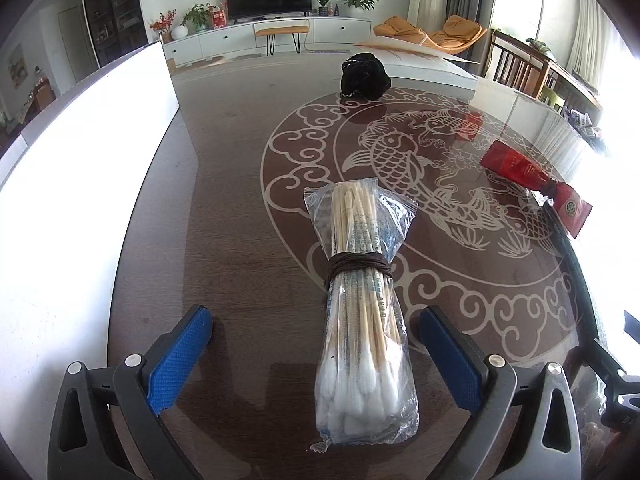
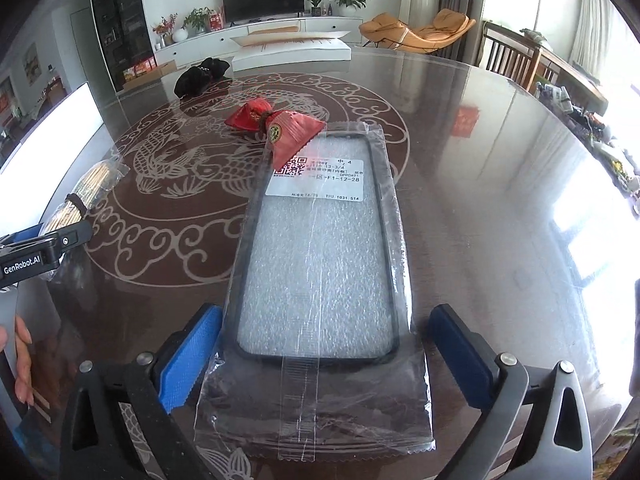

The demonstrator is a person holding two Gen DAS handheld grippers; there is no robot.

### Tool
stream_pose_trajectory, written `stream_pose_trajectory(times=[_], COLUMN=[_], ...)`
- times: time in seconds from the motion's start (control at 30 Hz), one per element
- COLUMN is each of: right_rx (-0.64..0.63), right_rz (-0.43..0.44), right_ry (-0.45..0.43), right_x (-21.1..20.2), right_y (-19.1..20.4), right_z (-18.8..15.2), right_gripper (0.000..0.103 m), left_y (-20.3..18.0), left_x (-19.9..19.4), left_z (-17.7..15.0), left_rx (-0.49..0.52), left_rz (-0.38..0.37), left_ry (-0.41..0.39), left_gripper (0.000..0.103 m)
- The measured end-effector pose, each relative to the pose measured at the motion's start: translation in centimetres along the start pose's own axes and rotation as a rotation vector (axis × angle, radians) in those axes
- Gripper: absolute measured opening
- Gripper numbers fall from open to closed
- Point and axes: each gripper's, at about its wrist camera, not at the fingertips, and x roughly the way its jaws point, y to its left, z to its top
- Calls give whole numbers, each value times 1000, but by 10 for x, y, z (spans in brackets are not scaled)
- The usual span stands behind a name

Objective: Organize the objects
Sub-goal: 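Hold the left gripper at the swab bundle while the right grasps the clear phone-case bag, then lift swab bundle and phone-case bag into the cardboard box and open both grippers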

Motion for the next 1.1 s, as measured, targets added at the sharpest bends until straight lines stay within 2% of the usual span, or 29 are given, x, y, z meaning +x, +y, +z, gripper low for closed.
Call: stream_pose_trajectory(times=[0.43,0.63,0.73,0.83,0.87,0.9,0.93,0.97,1.0,1.07,1.1], right_rx=[1,-13,-50,-106,-127,-137,-133,-122,-109,-47,22], right_rz=[-4,2,26,60,70,76,91,117,145,217,299], right_ry=[9,71,152,240,235,217,218,235,235,240,242], right_x=[3,19,30,43,44,42,40,39,37,31,26], right_y=[1,9,13,19,21,21,20,19,17,9,0], right_z=[3,28,44,63,67,71,73,73,71,64,60], right_gripper=[103,103,103,103,97,79,77,77,77,77,77], left_y=[0,0,-1,-2,-3,-4,-8,-12,-16,-20,-18], left_x=[1,1,2,3,6,5,1,-4,-7,-12,-16], left_z=[0,0,1,6,6,7,7,6,4,-1,-5], left_rx=[0,-1,5,31,42,53,72,100,125,127,106], left_rz=[0,0,-3,-19,-24,-29,-39,-54,-68,-90,-121], left_ry=[0,0,4,51,68,72,60,47,48,56,57], left_gripper=[103,103,103,103,103,96,71,55,33,32,32])
